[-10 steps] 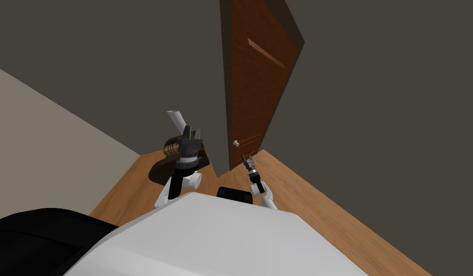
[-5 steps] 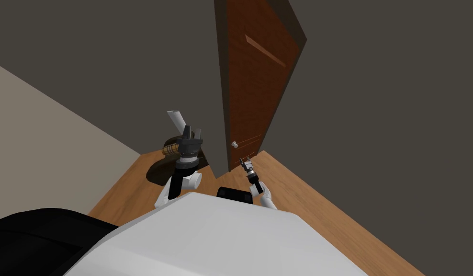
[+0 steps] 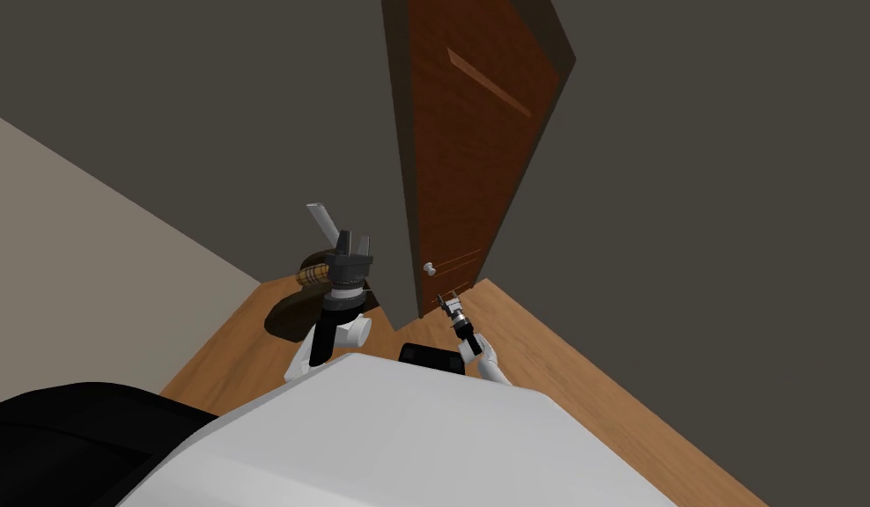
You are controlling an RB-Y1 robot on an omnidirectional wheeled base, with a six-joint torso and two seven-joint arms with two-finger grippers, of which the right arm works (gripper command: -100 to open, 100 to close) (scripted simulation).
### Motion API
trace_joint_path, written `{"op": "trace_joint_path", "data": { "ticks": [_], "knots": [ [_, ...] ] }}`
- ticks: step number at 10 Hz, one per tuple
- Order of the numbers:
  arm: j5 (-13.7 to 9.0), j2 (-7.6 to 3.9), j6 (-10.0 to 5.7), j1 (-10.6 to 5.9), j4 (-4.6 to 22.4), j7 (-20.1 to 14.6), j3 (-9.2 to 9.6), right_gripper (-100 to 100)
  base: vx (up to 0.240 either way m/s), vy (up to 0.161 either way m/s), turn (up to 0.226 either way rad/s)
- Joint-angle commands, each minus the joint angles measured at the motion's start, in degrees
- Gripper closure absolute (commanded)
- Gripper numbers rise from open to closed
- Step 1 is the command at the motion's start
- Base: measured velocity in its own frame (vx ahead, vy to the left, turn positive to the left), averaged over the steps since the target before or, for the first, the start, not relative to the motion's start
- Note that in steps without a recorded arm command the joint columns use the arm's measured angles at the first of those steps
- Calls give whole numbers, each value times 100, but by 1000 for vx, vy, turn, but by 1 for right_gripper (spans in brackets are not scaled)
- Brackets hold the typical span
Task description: Pull the door open
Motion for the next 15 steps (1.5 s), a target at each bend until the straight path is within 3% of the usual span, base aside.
{"op": "trace_joint_path", "data": {
  "ticks": [1, 5, 9, 10, 15],
  "knots": [
    [20, 13, -49, -102, 232, 167, 65, -100, 83, -44, 43],
    [78, 56, -170, -358, 830, 614, 252, -100, 124, -31, 56],
    [103, 80, -223, -469, 1090, 809, 332, -100, 68, -4, 29],
    [100, 70, -198, -421, 993, 754, 316, -100, 37, 5, 12],
    [127, -75, -247, -385, 1095, 766, -353, -100, -145, -25, 225]
  ]
}}
